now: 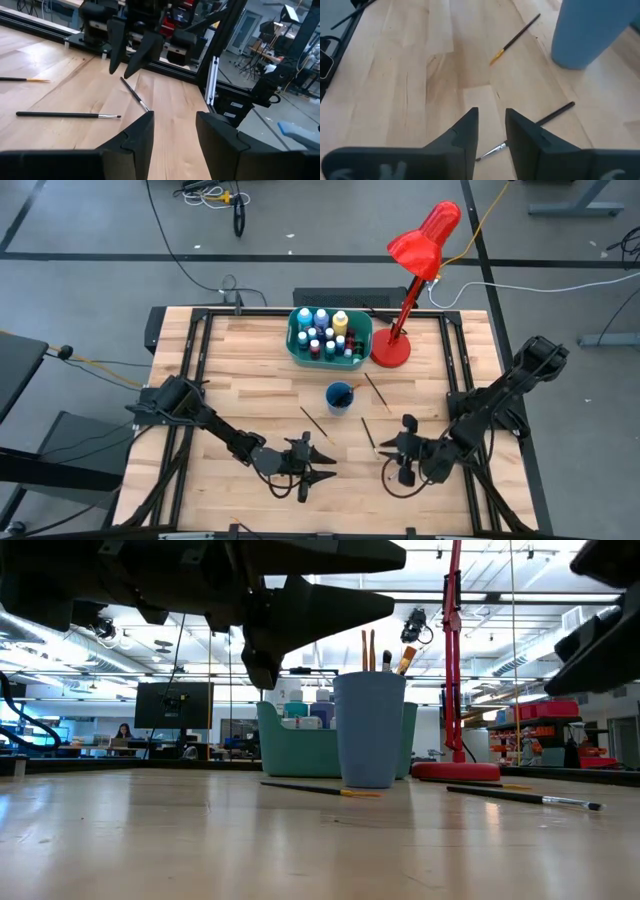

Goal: Pick & Place Paint Supplies
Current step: Put the silver paint brush into the blue cup

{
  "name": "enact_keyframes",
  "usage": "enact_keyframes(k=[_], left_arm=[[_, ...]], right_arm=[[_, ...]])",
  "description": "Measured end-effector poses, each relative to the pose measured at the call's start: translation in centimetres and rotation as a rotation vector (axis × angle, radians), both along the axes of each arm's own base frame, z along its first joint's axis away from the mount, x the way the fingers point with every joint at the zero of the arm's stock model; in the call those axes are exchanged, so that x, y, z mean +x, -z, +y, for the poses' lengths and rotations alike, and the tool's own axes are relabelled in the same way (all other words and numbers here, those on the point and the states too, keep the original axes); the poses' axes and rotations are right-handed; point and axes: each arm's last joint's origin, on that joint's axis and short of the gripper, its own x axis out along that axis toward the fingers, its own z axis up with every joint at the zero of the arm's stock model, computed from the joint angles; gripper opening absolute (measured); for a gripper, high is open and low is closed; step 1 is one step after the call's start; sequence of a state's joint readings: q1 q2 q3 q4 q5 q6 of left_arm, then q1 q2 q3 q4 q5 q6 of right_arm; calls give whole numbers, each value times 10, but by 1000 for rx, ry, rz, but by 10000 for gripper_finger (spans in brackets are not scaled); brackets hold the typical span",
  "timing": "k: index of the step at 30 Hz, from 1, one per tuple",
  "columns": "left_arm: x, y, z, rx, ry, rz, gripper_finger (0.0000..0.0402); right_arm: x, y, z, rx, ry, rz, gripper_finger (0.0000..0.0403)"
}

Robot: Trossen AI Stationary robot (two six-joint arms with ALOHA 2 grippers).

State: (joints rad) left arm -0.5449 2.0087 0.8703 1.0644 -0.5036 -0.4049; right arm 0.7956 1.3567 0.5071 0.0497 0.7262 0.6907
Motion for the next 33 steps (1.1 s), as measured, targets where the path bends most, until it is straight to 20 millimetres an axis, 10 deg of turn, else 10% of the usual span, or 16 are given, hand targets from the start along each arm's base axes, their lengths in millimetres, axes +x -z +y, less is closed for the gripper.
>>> enact_keyframes(k=[11, 33], left_arm=[[0, 0, 0, 2, 0, 2, 155], [4, 0, 9, 68, -70, -1, 155]], right_arm=[[-10, 25, -11, 112, 61, -36, 164], [31, 60, 8, -61, 212, 120, 165]])
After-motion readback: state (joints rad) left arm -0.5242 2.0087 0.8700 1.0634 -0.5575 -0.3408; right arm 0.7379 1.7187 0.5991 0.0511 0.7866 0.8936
